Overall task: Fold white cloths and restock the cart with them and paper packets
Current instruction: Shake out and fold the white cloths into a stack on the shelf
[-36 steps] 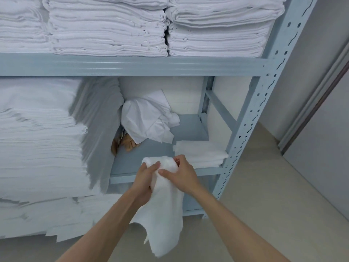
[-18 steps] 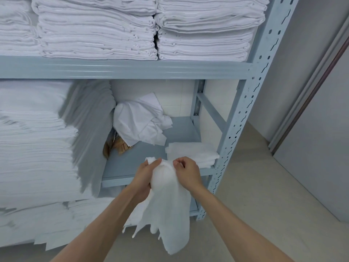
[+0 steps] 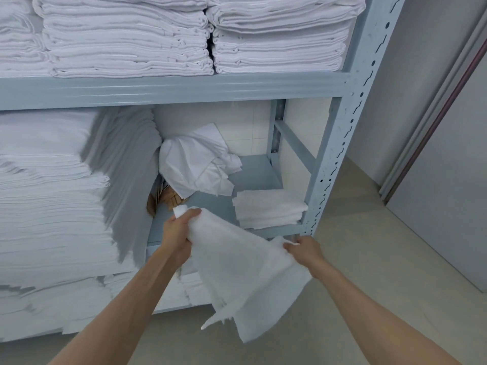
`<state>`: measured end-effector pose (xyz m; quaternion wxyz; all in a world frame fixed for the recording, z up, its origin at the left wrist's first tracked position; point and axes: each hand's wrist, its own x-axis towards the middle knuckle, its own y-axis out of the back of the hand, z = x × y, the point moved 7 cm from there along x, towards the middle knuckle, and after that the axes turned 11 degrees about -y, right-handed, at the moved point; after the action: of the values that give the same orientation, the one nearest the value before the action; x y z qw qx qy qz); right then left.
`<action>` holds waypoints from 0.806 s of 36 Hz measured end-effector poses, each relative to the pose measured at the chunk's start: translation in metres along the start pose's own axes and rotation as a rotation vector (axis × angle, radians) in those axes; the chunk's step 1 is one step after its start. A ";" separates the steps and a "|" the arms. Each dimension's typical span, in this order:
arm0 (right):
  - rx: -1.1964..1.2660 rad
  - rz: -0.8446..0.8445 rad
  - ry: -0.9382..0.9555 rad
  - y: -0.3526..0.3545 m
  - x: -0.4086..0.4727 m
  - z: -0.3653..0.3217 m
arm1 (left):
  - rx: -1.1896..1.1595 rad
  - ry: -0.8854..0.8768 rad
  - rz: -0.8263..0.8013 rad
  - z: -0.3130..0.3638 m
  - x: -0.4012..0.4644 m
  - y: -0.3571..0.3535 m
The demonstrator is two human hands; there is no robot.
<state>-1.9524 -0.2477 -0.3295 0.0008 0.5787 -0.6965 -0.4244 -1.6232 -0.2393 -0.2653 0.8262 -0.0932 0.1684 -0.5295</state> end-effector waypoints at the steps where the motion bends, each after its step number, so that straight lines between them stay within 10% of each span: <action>1: 0.019 0.044 -0.011 0.008 0.005 0.008 | 0.008 -0.005 0.007 0.001 0.001 0.003; 12: 0.138 0.221 -0.169 0.027 0.019 0.042 | -0.040 -0.001 -0.061 0.008 -0.003 -0.011; 21: 0.357 -0.398 -0.415 -0.044 -0.002 0.056 | -0.096 -0.005 -0.333 0.031 -0.022 -0.048; 29: 0.211 -0.575 -0.298 -0.125 -0.023 0.040 | -0.126 0.072 -0.456 0.038 -0.032 -0.050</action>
<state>-1.8642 -0.2017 -0.4181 -0.2808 0.6800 -0.5372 -0.4126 -1.6632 -0.2317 -0.2079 0.6713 -0.1615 0.2051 -0.6937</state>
